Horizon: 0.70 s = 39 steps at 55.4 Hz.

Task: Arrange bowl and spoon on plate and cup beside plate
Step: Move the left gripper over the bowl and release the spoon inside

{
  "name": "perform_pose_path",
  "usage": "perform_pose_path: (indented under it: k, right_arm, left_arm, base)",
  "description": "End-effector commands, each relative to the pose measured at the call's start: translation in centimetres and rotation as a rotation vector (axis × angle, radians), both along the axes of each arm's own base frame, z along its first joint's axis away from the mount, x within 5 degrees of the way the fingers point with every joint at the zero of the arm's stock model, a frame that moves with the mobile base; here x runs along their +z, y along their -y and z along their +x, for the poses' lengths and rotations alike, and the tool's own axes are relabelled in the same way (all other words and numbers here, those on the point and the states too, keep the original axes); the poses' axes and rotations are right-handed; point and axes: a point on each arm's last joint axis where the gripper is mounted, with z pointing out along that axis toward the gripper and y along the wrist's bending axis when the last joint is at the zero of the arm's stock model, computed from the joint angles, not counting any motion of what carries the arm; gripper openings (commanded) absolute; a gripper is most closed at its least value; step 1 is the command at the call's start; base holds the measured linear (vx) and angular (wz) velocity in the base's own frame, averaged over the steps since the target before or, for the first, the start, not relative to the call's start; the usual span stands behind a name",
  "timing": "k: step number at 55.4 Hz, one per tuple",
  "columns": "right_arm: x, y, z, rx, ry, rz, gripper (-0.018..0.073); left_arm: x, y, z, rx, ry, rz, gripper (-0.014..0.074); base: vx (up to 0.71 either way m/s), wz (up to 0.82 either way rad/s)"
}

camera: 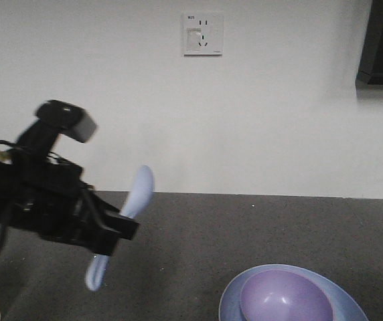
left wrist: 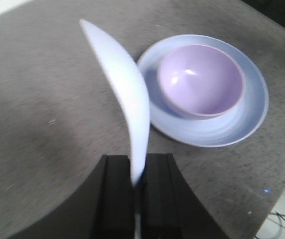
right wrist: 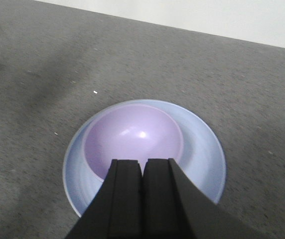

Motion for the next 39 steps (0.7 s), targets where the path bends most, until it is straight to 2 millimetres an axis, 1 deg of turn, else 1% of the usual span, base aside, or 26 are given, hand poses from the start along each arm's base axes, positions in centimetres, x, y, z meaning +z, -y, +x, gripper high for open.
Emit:
perform_pose_path:
  k: [1, 6, 13, 19, 23, 29, 39]
  right_arm:
    - [1.5, 0.5, -0.4, -0.056, 0.110, -0.007, -0.0011]
    - [1.6, 0.7, -0.7, -0.068, 0.122, -0.032, -0.0011]
    - [1.5, 0.9, -0.7, -0.088, 0.109, -0.041, -0.0010]
    - [1.4, 1.0, -0.7, -0.090, 0.096, -0.056, -0.0008]
    - [1.3, 1.0, -0.7, -0.090, 0.092, -0.062, -0.0008]
    - [1.3, 1.1, -0.8, -0.092, 0.090, -0.078, -0.0008]
    - [1.3, 1.1, -0.8, -0.092, 0.088, -0.080, -0.0008]
  left_arm:
    - [1.2, 3.4, 0.6, -0.065, 0.034, -0.083, 0.0000]
    - [0.0, 6.7, 1.4, -0.128, 0.004, -0.074, 0.0000]
    - [-2.0, 10.8, 2.0, -0.205, -0.036, -0.052, 0.0000]
    - [-3.9, 13.3, 2.7, -0.221, -0.088, -0.040, 0.0000]
    - [-5.0, 14.5, 3.3, -0.220, -0.119, -0.034, 0.0000]
    - [-6.4, 15.9, 4.2, -0.200, -0.152, -0.035, 0.0004]
    - [-7.9, 16.9, 5.3, -0.192, -0.164, -0.028, 0.0040]
  base:
    - [0.00, 0.00]
    - [0.00, 0.00]
    - [0.00, 0.00]
    - [0.00, 0.00]
    - [0.00, 0.00]
    - [0.00, 0.00]
    - [0.00, 0.00]
